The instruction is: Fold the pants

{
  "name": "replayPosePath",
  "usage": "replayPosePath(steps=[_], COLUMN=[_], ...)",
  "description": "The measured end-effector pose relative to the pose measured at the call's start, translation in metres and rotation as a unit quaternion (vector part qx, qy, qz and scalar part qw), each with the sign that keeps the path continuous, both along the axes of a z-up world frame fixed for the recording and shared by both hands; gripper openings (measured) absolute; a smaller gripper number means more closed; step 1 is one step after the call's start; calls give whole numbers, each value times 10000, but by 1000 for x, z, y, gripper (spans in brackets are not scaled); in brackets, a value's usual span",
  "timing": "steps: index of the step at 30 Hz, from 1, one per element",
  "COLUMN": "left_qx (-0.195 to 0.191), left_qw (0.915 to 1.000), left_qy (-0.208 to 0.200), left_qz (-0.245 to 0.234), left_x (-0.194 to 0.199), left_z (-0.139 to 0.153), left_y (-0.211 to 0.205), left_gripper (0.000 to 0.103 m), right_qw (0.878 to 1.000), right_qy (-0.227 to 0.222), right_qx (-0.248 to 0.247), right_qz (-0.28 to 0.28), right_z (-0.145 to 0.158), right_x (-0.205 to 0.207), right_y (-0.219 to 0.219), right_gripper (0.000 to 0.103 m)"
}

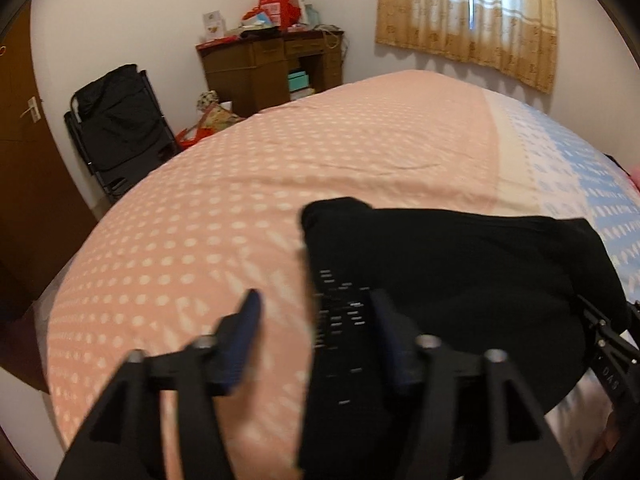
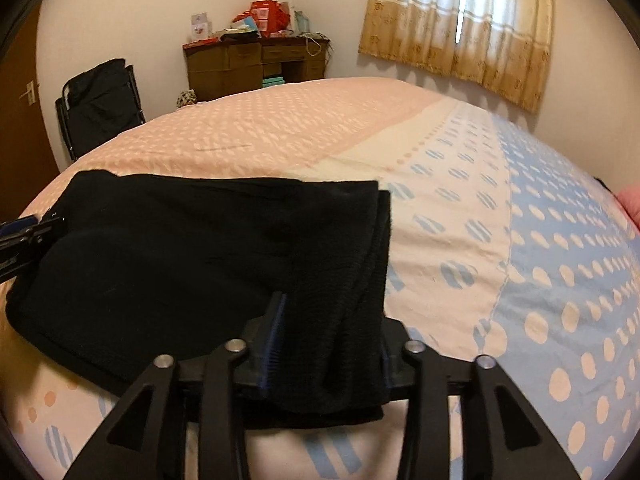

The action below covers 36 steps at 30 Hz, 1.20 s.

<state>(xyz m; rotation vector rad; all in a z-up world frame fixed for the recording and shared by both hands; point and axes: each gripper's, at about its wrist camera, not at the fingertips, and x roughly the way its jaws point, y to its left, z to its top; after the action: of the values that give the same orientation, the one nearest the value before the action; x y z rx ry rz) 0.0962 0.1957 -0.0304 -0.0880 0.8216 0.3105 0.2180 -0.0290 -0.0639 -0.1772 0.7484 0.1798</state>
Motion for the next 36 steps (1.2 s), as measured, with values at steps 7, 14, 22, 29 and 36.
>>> replayPosePath(steps=[7, 14, 22, 29, 36], left_qx=[32, 446, 907, 657, 398], left_qw=[9986, 9986, 9953, 9976, 9985], left_qy=[-232, -210, 339, 197, -62], left_qz=[480, 189, 3, -52, -364], left_x=[-39, -48, -33, -51, -82], left_z=[26, 23, -8, 4, 11], left_y=[42, 8, -14, -9, -26], left_gripper=[89, 89, 90, 90, 90], right_qw=[9982, 9963, 9971, 9913, 9841], right_qy=[-386, -513, 459, 164, 23], right_qx=[138, 593, 510, 1134, 1603], right_qz=[-433, -362, -339, -648, -769], right_z=[28, 51, -2, 11, 32], right_x=[-33, -72, -54, -87, -137], right_y=[-28, -9, 8, -8, -9], right_gripper=[59, 59, 59, 59, 59])
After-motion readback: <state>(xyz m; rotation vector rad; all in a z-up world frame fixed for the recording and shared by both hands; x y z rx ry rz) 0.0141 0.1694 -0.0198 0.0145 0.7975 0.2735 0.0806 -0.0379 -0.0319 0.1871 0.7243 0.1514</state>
